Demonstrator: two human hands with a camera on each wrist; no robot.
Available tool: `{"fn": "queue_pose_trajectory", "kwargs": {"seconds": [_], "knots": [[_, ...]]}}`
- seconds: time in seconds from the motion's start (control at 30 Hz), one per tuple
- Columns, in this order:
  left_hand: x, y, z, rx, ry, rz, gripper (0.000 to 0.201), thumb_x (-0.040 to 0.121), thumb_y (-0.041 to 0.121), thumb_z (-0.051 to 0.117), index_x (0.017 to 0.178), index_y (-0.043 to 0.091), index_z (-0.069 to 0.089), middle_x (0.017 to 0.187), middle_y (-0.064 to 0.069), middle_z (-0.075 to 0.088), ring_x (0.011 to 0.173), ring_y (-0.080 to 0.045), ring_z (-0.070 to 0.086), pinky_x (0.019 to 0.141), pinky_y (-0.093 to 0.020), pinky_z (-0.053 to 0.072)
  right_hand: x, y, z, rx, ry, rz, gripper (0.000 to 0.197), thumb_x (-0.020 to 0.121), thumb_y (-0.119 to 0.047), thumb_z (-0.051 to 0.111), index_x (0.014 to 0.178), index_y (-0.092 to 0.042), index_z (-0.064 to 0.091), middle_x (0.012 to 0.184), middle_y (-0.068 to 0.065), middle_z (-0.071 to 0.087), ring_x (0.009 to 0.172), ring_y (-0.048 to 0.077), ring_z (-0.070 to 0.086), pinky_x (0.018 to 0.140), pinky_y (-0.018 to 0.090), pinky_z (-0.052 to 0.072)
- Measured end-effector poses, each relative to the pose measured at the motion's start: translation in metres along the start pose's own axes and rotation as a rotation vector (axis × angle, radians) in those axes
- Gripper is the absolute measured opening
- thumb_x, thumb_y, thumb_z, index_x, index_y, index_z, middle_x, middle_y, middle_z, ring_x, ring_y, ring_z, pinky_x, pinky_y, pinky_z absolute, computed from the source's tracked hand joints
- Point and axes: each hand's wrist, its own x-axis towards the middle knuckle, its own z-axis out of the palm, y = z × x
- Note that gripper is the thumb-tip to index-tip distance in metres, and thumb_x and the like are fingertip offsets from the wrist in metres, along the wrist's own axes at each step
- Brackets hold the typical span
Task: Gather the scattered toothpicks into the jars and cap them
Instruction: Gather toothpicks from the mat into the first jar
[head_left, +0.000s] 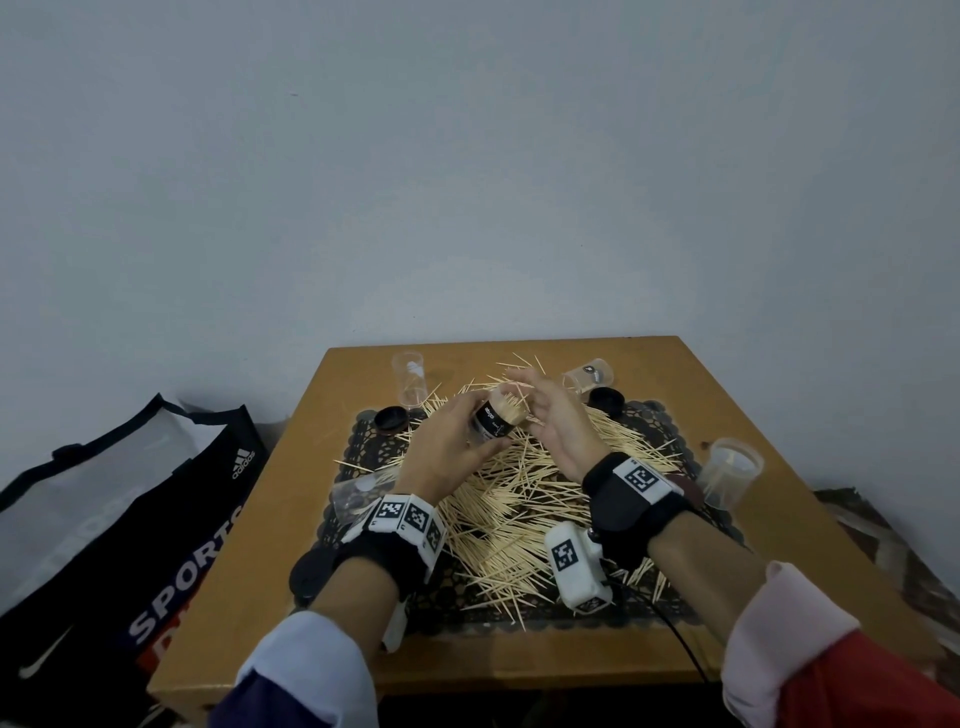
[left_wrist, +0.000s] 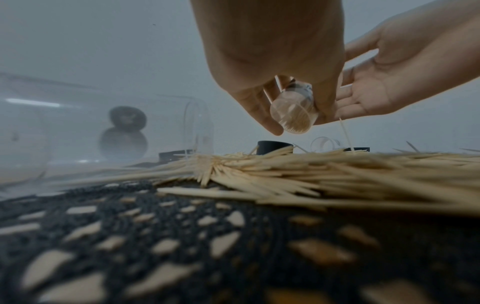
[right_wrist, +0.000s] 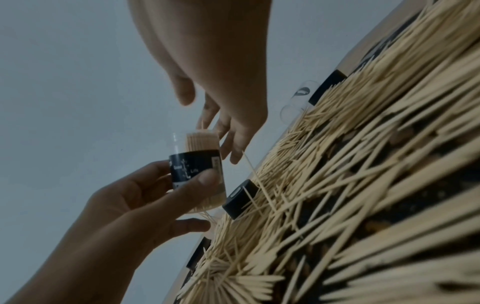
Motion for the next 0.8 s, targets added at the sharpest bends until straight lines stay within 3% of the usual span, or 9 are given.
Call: {"fn": "queue_pose_trajectory", "kwargs": {"seconds": [0.07,0.23,0.33,0.5,0.63,0.8], "knots": [[0.000,0.000,0.000,0.002,0.003,-0.003,0.062,0.081,0.046,0.073,0.130,0.013,0.053,0.119,0.000,0.064,0.104,-0.015,0.060,0.087,-0.027,0.045,0.002,0.000,-0.002,0.002,0.025,0.010,0.030,0.102,-0.024,0.046,0.122,-0.007,0.060,0.114,0.011,0.069,0.110,0.021,0.063,0.092,0.038,0.051],[0.000,0.000,0.000,0.013,0.001,-0.003,0.063,0.081,0.046,0.073,0.131,0.013,0.053,0.120,0.000,0.063,0.105,-0.015,0.060,0.087,-0.027,0.046,0.000,0.000,-0.005,-0.062,0.130,-0.069,0.020,0.095,-0.003,0.054,0.112,-0.004,0.065,0.106,0.008,0.070,0.100,0.017,0.066,0.083,0.028,0.055],[0.000,0.001,-0.001,0.011,-0.006,-0.014,0.064,0.081,0.044,0.074,0.132,0.013,0.052,0.123,0.000,0.063,0.108,-0.015,0.059,0.090,-0.026,0.045,0.001,-0.003,-0.006,-0.086,0.204,-0.088,0.020,0.091,-0.001,0.059,0.109,-0.008,0.063,0.099,0.006,0.072,0.093,0.018,0.066,0.085,0.034,0.053],[0.000,0.003,-0.001,0.016,-0.014,-0.023,0.065,0.082,0.042,0.074,0.134,0.012,0.051,0.126,-0.001,0.062,0.111,-0.016,0.058,0.090,-0.023,0.040,0.004,-0.009,-0.009,-0.061,0.273,-0.183,0.042,0.085,0.003,0.066,0.119,-0.019,0.053,0.086,0.006,0.070,0.070,0.015,0.067,0.068,0.029,0.058],[0.000,0.004,-0.001,0.012,-0.013,-0.028,0.066,0.081,0.043,0.075,0.135,0.013,0.050,0.126,-0.001,0.062,0.112,-0.016,0.058,0.092,-0.024,0.041,0.002,-0.010,-0.007,-0.043,0.297,-0.252,0.037,0.085,0.005,0.066,0.116,-0.011,0.054,0.089,0.012,0.068,0.074,0.021,0.071,0.072,0.035,0.061],[0.001,0.002,-0.001,0.025,-0.016,-0.035,0.067,0.080,0.046,0.075,0.134,0.014,0.051,0.126,0.000,0.061,0.112,-0.016,0.057,0.092,-0.026,0.042,0.008,-0.002,-0.005,-0.326,0.358,-0.342,0.028,0.082,-0.010,0.074,0.103,-0.020,0.058,0.081,-0.001,0.071,0.080,0.008,0.069,0.082,0.034,0.056]]}}
